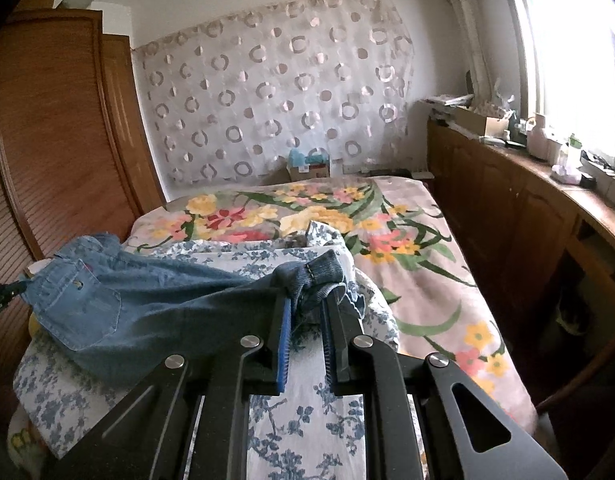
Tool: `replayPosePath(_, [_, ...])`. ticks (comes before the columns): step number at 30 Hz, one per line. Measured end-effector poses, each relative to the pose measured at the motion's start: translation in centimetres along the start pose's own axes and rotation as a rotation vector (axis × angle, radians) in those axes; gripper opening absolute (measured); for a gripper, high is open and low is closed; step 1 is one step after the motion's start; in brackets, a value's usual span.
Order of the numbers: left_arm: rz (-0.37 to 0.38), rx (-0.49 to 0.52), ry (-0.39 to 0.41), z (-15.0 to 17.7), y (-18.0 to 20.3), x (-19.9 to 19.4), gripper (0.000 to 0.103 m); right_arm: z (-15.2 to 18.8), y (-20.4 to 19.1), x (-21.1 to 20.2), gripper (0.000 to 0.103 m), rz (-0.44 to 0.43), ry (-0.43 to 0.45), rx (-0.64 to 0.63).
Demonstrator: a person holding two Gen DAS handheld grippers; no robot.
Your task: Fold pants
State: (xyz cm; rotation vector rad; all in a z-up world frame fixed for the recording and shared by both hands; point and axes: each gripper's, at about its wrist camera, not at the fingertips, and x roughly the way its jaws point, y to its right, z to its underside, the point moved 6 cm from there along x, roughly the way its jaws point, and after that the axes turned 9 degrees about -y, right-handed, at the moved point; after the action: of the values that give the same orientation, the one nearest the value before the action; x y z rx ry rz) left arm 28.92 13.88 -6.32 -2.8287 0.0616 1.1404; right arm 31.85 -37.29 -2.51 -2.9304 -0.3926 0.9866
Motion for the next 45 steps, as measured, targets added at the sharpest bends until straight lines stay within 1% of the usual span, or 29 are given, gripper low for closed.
replayPosePath(4, [0.01, 0.008, 0.018, 0.5, 0.6, -1.9, 0.008, 0.6, 0.0, -0.9, 0.013, -0.002, 0.011, -0.002])
replayPosePath(7, [0.025, 0.009, 0.027, 1.5, 0.9, -3.6, 0.008, 1.3, -0.1, -2.0, 0.013, -0.003, 0.019, -0.005])
replayPosePath(14, [0.048, 0.004, 0.038, 4.6, 1.7, -7.8, 0.008, 3.3, 0.2, -5.3, 0.013, -0.007, 0.04, -0.014])
replayPosePath(18, [0.064, -0.008, 0.025, 6.6, 2.2, -9.6, 0.008, 5.0, 0.6, -6.9, 0.013, -0.023, 0.041, -0.008])
replayPosePath(21, [0.079, -0.008, -0.034, 8.8, 2.8, -9.0, 0.008, 7.0, 1.1, -6.9, 0.013, -0.036, -0.003, 0.005])
replayPosePath(23, [0.093, -0.009, -0.076, 10.3, 3.0, -7.9, 0.008, 8.9, 1.3, -5.9, 0.013, -0.036, -0.048, 0.023])
replayPosePath(26, [0.103, -0.009, -0.112, 11.6, 3.5, -6.5, 0.008, 11.1, 2.4, -3.9, 0.014, -0.013, -0.114, 0.066])
replayPosePath(28, [0.097, -0.012, -0.12, 12.0, 3.6, -6.1, 0.008, 12.7, 3.2, -2.4, 0.014, 0.0, -0.157, 0.099])
replayPosePath(32, [0.094, -0.023, -0.117, 12.3, 3.7, -6.3, 0.01, 14.1, 3.9, -0.2, 0.014, 0.007, -0.206, 0.134])
replayPosePath(36, [0.071, -0.01, -0.122, 12.6, 3.7, -6.9, 0.014, 14.3, 3.9, 0.6, 0.014, 0.003, -0.209, 0.153])
replayPosePath(38, [0.067, 0.003, -0.11, 12.4, 4.0, -7.5, 0.017, 14.2, 3.9, 0.4, 0.016, 0.008, -0.203, 0.15])
replayPosePath(39, [0.061, 0.0, -0.1, 12.2, 4.0, -7.9, 0.02, 14.1, 3.7, 0.5, 0.016, 0.01, -0.199, 0.151])
replayPosePath(41, [0.06, -0.014, -0.084, 12.0, 3.9, -8.4, 0.033, 14.5, 3.6, 0.0, 0.017, 0.01, -0.193, 0.149])
replayPosePath(42, [0.067, -0.02, -0.074, 11.9, 4.0, -8.7, 0.045, 14.8, 3.6, -0.2, 0.017, 0.014, -0.189, 0.15])
replayPosePath(43, [0.072, -0.023, -0.064, 11.7, 4.1, -9.0, 0.049, 15.2, 3.5, -0.5, 0.018, 0.012, -0.185, 0.153])
replayPosePath(44, [0.071, -0.022, -0.059, 11.6, 4.3, -9.2, 0.05, 15.6, 3.4, -0.9, 0.018, 0.004, -0.178, 0.156])
replayPosePath(45, [0.068, -0.019, -0.058, 11.5, 4.6, -9.4, 0.054, 15.9, 3.4, -1.3, 0.019, 0.002, -0.172, 0.158])
